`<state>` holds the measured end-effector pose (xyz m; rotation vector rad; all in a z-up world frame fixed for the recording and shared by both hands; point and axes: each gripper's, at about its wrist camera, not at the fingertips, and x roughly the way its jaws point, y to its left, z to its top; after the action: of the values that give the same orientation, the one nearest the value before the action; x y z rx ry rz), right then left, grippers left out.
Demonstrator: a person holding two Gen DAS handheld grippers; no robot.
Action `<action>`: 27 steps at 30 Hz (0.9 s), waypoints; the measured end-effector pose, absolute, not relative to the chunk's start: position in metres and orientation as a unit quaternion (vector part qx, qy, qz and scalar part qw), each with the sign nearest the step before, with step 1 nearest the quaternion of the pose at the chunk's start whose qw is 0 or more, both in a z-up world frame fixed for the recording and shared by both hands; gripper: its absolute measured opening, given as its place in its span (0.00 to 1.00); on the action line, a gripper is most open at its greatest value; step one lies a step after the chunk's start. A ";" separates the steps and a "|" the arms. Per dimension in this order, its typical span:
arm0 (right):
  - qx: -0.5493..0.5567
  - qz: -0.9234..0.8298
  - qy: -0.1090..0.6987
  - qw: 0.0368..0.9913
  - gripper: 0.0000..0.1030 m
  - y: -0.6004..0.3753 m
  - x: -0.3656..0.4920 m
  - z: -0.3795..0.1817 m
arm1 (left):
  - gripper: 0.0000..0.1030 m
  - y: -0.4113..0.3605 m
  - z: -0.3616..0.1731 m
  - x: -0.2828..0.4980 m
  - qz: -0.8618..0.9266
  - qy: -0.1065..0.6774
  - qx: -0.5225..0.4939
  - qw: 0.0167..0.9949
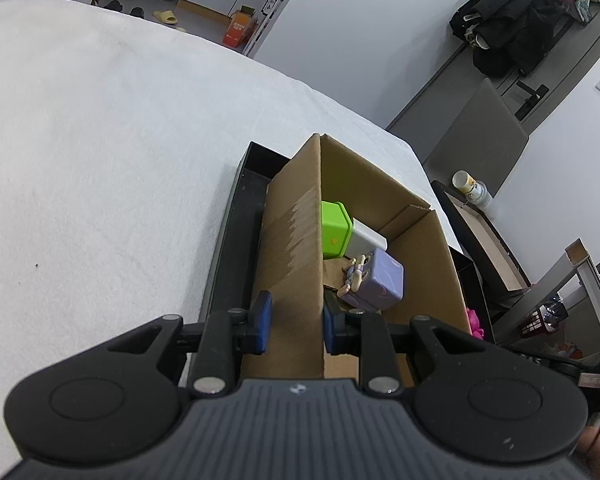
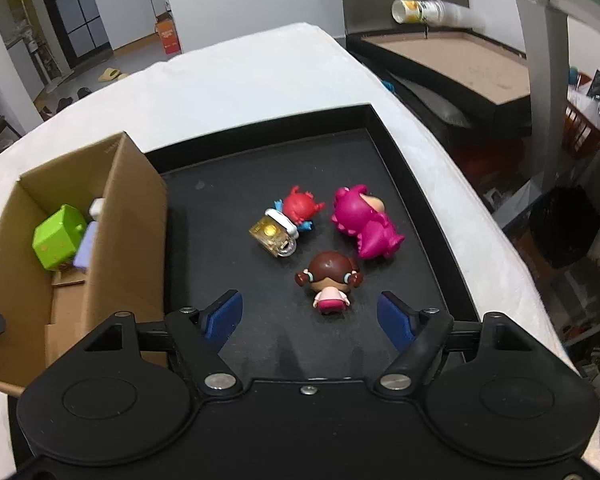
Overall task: Organize rigid objects
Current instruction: 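Move the right gripper to the brown-haired doll figurine and grasp it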
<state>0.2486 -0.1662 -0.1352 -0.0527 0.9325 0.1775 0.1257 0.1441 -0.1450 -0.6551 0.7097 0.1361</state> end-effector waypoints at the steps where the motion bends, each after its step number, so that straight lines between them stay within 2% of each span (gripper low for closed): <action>1: -0.022 0.083 0.452 0.888 0.72 -0.167 0.251 -0.138 | 0.24 0.144 -0.145 0.125 0.065 0.341 -0.315 0.883; 16: -0.017 0.056 0.476 0.878 0.72 -0.161 0.283 -0.163 | 0.24 0.145 -0.146 0.125 0.065 0.341 -0.316 0.883; 17: -0.023 0.057 0.475 0.878 0.70 -0.160 0.285 -0.164 | 0.24 0.145 -0.146 0.124 0.065 0.341 -0.316 0.883; 20: -0.042 0.059 0.483 0.872 0.40 -0.155 0.287 -0.168 | 0.24 0.145 -0.146 0.124 0.066 0.342 -0.316 0.883; 27: -0.044 0.071 0.487 0.869 0.40 -0.153 0.276 -0.163 | 0.24 0.145 -0.146 0.124 0.065 0.341 -0.316 0.883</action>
<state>0.2758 -0.1528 -0.1629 -0.0926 1.0184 0.1491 0.1245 0.1448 -0.1456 -0.6586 0.7110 0.1353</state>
